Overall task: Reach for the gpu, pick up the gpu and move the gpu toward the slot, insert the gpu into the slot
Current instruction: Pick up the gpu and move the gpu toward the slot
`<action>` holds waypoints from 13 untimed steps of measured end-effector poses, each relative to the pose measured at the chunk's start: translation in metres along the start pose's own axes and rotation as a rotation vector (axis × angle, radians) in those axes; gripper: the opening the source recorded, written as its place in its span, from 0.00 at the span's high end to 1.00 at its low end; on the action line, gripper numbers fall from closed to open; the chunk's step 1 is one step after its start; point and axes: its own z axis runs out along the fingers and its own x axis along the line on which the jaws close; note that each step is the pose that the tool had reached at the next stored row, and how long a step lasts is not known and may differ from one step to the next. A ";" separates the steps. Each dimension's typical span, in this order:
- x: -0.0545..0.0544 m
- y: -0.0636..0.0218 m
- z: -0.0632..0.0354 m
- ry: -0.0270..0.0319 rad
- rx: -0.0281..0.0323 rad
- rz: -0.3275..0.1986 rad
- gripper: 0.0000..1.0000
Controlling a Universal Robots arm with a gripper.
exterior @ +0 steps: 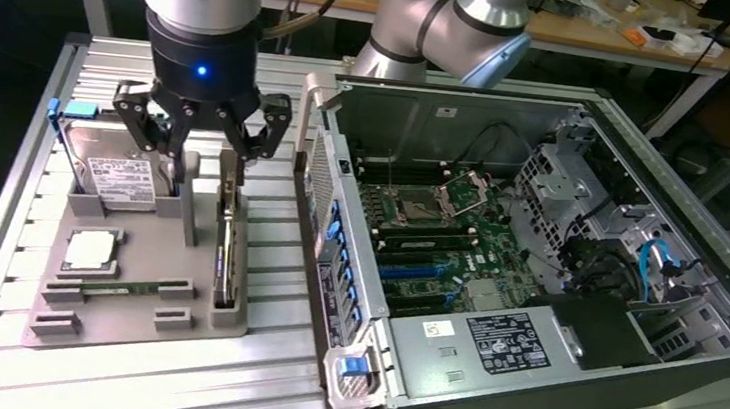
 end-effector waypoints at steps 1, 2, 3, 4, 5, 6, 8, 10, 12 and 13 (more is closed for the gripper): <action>0.000 -0.0012 0.0013 0.0000 0.0003 0.000 0.40; 0.000 -0.0025 0.0027 -0.0002 0.0006 0.000 0.40; 0.000 -0.0039 0.0039 -0.0002 0.0009 0.000 0.40; 0.000 -0.0054 0.0054 -0.0002 0.0012 0.000 0.40; 0.000 -0.0068 0.0067 -0.0002 0.0014 0.000 0.40; 0.000 -0.0088 0.0084 -0.0002 0.0015 0.000 0.40; 0.000 -0.0127 0.0118 -0.0003 0.0014 0.000 0.40; 0.000 -0.0162 0.0152 -0.0003 0.0015 0.000 0.40; 0.000 -0.0202 0.0198 -0.0003 0.0014 0.000 0.40; 0.000 -0.0219 0.0220 -0.0003 0.0014 0.000 0.40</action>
